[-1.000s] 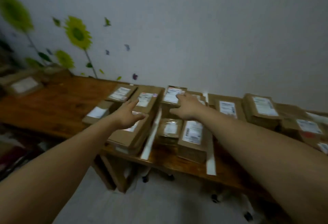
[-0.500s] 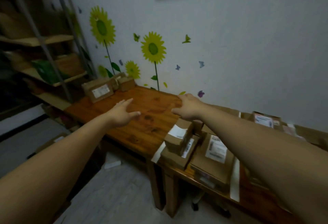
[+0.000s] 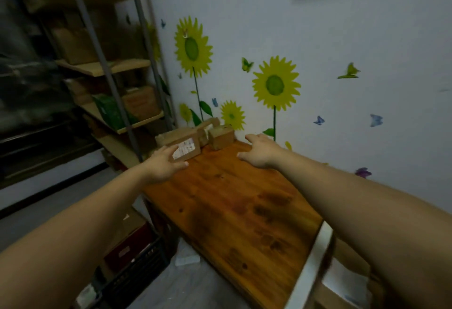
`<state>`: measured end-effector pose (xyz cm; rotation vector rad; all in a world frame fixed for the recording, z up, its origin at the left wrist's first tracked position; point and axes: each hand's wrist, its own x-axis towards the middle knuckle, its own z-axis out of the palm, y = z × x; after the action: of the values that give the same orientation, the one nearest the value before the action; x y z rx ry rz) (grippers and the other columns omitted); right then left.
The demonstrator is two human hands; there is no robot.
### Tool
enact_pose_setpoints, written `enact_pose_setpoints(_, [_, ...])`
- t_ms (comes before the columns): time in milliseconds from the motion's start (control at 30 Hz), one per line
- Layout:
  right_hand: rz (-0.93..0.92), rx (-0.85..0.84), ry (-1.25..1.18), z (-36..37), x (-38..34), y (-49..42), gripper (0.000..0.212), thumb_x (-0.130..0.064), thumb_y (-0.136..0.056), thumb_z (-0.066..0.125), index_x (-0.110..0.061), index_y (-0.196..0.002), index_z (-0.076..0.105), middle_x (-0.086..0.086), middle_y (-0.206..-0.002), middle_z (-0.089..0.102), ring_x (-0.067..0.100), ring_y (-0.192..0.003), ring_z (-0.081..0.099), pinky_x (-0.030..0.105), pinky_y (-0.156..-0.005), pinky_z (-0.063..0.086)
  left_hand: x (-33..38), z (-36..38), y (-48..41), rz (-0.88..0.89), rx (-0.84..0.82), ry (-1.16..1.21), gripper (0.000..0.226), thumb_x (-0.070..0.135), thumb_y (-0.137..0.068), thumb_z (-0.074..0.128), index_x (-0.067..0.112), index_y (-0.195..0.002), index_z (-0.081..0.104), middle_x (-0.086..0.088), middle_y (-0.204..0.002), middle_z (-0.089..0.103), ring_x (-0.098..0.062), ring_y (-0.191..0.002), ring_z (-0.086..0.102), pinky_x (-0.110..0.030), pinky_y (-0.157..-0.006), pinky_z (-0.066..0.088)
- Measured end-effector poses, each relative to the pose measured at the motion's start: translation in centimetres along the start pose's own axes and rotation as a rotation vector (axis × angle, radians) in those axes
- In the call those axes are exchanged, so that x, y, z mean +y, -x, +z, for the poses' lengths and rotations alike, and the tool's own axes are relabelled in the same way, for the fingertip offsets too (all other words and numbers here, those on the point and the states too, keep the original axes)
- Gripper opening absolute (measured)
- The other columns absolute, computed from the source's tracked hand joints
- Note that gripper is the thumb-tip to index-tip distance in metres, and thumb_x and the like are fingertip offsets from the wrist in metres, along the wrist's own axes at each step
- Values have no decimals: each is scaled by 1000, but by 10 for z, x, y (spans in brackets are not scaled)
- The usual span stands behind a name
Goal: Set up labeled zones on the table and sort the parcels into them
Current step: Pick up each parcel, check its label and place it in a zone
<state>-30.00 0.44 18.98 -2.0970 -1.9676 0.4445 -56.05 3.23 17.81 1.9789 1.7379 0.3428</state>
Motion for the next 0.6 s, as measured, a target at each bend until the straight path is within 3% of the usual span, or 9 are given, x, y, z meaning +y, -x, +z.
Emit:
enact_pose_setpoints(133, [-49,-27,1,14,-39,-68,78,-54,-89,57,-20,-152,26,17,-154,27,35,-138,34,38,-112,33,-40,-23,-60,-38,10,-16,77,47,-91,54,26,-152,12,-7,-160,5,-30,-146,6,-47,-117,16])
enact_pose_setpoints(267, [-73,-21,16,36,-78,-136,75,-50,-91,57,-19,-152,25,16,-157,25,33,-143,25,38,-115,28,-75,-47,-128,-29,7,-33,77,45,-91,54,25,-152,12,-7,-160,5,-30,-146,6,-47,-118,11])
enact_pose_setpoints(600, [41,-84,-61,101,-158,-291,71,-48,-93,54,-24,-152,22,14,-155,28,34,-139,32,38,-111,31,-158,-97,-302,19,-107,-159,84,54,-85,58,29,-151,13,-5,-160,4,-30,-146,1,-49,-118,9])
